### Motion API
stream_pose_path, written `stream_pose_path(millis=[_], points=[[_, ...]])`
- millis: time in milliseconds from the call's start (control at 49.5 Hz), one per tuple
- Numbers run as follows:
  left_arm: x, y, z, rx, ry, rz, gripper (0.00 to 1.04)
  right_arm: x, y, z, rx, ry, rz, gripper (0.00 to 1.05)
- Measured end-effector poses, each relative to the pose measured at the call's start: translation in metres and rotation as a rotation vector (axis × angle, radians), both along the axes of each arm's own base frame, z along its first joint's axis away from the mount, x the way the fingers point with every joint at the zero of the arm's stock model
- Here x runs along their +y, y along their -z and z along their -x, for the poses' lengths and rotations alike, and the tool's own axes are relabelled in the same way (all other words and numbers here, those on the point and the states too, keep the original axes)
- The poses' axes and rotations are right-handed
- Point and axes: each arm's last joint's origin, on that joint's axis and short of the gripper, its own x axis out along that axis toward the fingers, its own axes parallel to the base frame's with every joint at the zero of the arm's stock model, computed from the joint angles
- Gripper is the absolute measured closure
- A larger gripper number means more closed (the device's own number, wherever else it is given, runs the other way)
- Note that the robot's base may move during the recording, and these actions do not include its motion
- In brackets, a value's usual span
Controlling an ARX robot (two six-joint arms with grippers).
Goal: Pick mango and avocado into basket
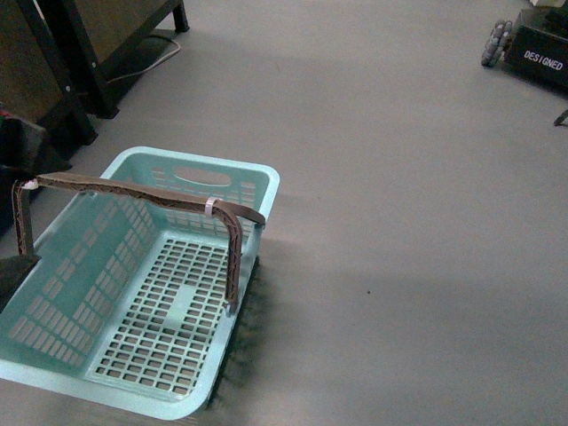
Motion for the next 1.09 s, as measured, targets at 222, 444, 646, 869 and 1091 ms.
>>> stream_pose_path(millis=[222, 444, 646, 869, 1091], points=[[-0.009, 0.022, -0.035, 0.022, 0.013, 0.015, 0.07, 0.000, 0.000, 0.000, 0.000, 0.000, 0.000, 0.08], [-0.012, 0.044, -0.060, 0.039, 0.004, 0.027, 0.07, 0.000, 0.000, 0.000, 0.000, 0.000, 0.000, 0.08], [-0.012, 0.057, -0.092, -0.016, 0.002, 0.044, 0.07, 0.000, 0.000, 0.000, 0.000, 0.000, 0.000, 0.08], [-0.015, 0.073, -0.115, -0.071, 0.037, 0.064, 0.07, 0.000, 0.000, 0.000, 0.000, 0.000, 0.000, 0.08], [-0.021, 0.072, -0.119, -0.237, 0.132, 0.153, 0.32, 0.000, 0.000, 0.000, 0.000, 0.000, 0.000, 0.08]])
